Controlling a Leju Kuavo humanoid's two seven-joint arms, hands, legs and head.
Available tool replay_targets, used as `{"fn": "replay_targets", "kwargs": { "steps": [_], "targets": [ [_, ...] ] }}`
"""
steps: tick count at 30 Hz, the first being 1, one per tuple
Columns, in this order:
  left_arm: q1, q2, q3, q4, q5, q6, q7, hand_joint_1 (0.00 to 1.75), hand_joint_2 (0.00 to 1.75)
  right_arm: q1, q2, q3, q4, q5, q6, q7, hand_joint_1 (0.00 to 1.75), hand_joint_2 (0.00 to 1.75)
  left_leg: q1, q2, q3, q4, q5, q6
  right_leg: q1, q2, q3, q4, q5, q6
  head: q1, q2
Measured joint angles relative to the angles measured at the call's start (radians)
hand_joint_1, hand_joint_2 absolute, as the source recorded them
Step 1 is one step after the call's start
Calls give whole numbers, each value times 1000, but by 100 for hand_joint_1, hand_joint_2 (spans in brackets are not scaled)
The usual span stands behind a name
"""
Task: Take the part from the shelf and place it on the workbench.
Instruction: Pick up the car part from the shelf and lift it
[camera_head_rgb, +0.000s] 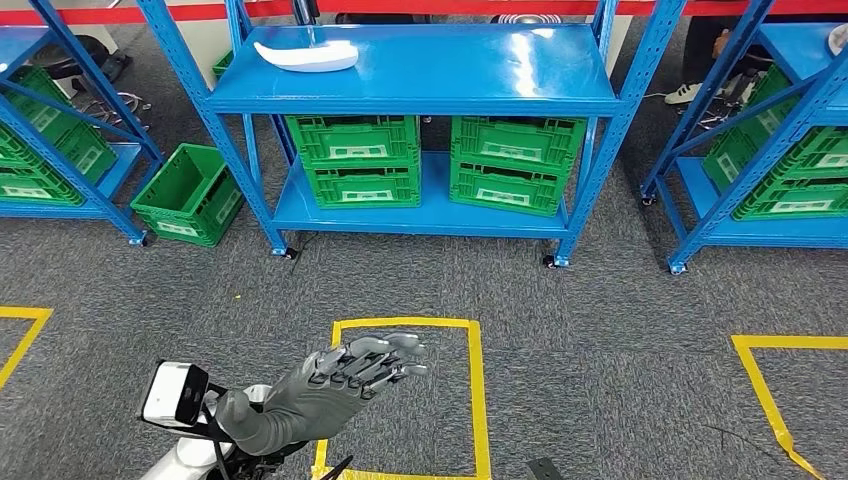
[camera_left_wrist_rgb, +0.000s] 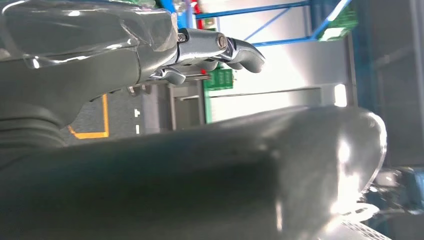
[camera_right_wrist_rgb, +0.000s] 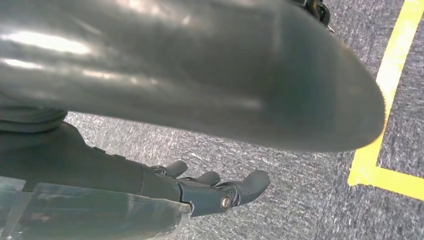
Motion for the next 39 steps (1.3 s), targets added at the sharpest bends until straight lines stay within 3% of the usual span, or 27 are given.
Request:
{"fn": "replay_targets", "kwargs": {
  "steps": [2, 5, 6, 8, 10, 11, 12, 13, 14, 16, 17, 19, 22, 23, 25, 26, 27, 28, 30, 32, 36, 38, 39],
  "targets": [
    [0, 2, 0, -8, -1, 1, -3, 0, 0, 0, 2, 3, 0, 0, -6, 0, 0, 0, -6, -1, 39, -87, 25, 7, 1, 1, 0, -4, 1, 7, 0, 0],
    [2, 6, 0, -15, -4, 1, -5, 0, 0, 0, 5, 5, 0, 0, -7, 0, 0, 0, -15, -3, 43, -103, 27, 26, -1, -1, 1, -14, 5, 28, 1, 0],
    [2, 7, 0, -17, -4, 1, -6, 0, 0, 0, 5, 6, 0, 0, -7, 0, 0, 0, -15, -3, 49, -114, 33, 35, 0, -2, -3, -4, -1, 29, 3, 0],
    [2, 7, 0, -21, -5, 3, -7, 0, 0, -1, 4, 6, 0, 0, -7, 0, 0, 0, -16, -2, 61, -132, 43, 48, 4, -4, -41, 73, -37, 19, 7, 0],
    [5, 7, 0, -21, -9, 7, -9, 0, 0, 0, 1, 8, 0, 1, -5, 0, 0, 0, -26, -2, 62, -134, 42, 56, 11, -4, -109, 207, -89, 7, 9, 0],
    [7, 7, 0, -21, -12, 10, -12, 0, 0, 1, -2, 10, 0, 2, -4, 0, 0, 0, -31, -3, 62, -133, 41, 58, 13, -4, -134, 254, -101, 6, 9, 0],
    [9, 8, 0, -21, -14, 13, -15, 0, 0, 1, -4, 12, 1, 4, -1, 0, 0, 0, -35, -5, 63, -133, 40, 61, 15, -4, -142, 265, -98, 9, 9, 0],
    [11, 8, 0, -21, -17, 14, -18, 0, 0, 0, -8, 15, 1, 5, 2, 0, 0, 0, -38, -6, 65, -133, 39, 62, 17, -4, -128, 232, -79, 15, 9, 0],
    [14, 9, 0, -21, -20, 15, -22, 0, 0, -1, -10, 17, 1, 6, 6, 0, 0, 0, -40, -8, 67, -131, 36, 62, 19, -4, -97, 165, -50, 20, 10, 0],
    [18, 11, 1, -21, -23, 15, -28, 0, 0, -5, -14, 21, 1, 7, 13, 0, 0, 0, -45, -9, 69, -124, 28, 59, 23, -4, -30, 28, 0, 20, 9, 0],
    [20, 12, 1, -22, -25, 15, -30, 0, 0, -6, -16, 24, 1, 7, 15, 0, 0, 0, -47, -10, 68, -120, 23, 56, 25, -4, -11, -9, 12, 15, 9, 0],
    [24, 14, 2, -25, -29, 15, -33, 0, 0, -7, -17, 29, 1, 8, 16, 2, 0, 0, -49, -10, 65, -114, 16, 50, 28, -4, -2, -24, 15, 6, 8, 0],
    [27, 17, 8, -30, -30, 15, -37, 0, 0, -9, -17, 35, 1, 6, 17, 6, 0, 0, -43, -8, 49, -78, -9, 33, 15, -2, 9, -29, 11, -5, 6, 0],
    [28, 18, 10, -31, -30, 16, -38, 0, 0, -10, -17, 37, 1, 6, 17, 7, 0, 0, -38, -8, 27, -33, -30, 23, 11, -2, 15, -31, 9, -9, 4, 0],
    [31, 20, 13, -32, -31, 17, -40, 0, 0, -12, -17, 39, 1, 6, 17, 8, 0, 0, -23, -7, -47, 102, -79, 4, 10, -2, 22, -30, 2, -14, 0, 0],
    [34, 22, 14, -32, -31, 17, -40, 0, 0, -11, -17, 39, 1, 6, 17, 9, 0, 0, -16, -6, -83, 157, -90, -2, 10, -2, 26, -30, -2, -14, 1, 0],
    [36, 23, 15, -32, -31, 17, -41, 0, 0, -11, -17, 40, 1, 6, 17, 9, 0, 0, -9, -5, -105, 180, -83, -6, 9, -1, 30, -30, -6, -12, 0, 0],
    [38, 24, 15, -32, -31, 18, -42, 0, 0, -11, -17, 41, 1, 5, 17, 10, 0, 0, -4, -4, -105, 162, -56, -9, 7, 0, 37, -30, -11, -9, 0, 0],
    [38, 25, 16, -32, -31, 18, -43, 0, 0, -11, -17, 44, 1, 5, 17, 10, 0, 0, 2, -3, -53, 31, 29, -10, 4, 2, 53, -32, -24, -1, 1, 0],
    [37, 25, 17, -33, -31, 18, -44, 0, 0, -15, -17, 47, 1, 5, 17, 10, 0, 0, -2, -2, 0, -80, 67, -2, 5, 3, 64, -36, -34, 11, 1, 0],
    [38, 26, 17, -35, -32, 19, -46, 0, 0, -17, -16, 49, 1, 4, 17, 12, 0, 0, -14, -5, 29, -116, 51, 32, 6, 0, 77, -30, -30, 36, 1, 0],
    [36, 25, 17, -36, -33, 18, -46, 0, 0, -20, -15, 50, 1, 4, 17, 12, 0, 0, -14, -6, 52, -126, 47, 47, 6, -3, 49, 30, -51, 30, 5, 0],
    [35, 25, 16, -36, -33, 17, -47, 0, 0, -22, -15, 50, 1, 4, 16, 12, 0, 0, -15, -5, 58, -129, 44, 53, 7, -3, 14, 90, -73, 23, 7, 0]
  ]
}}
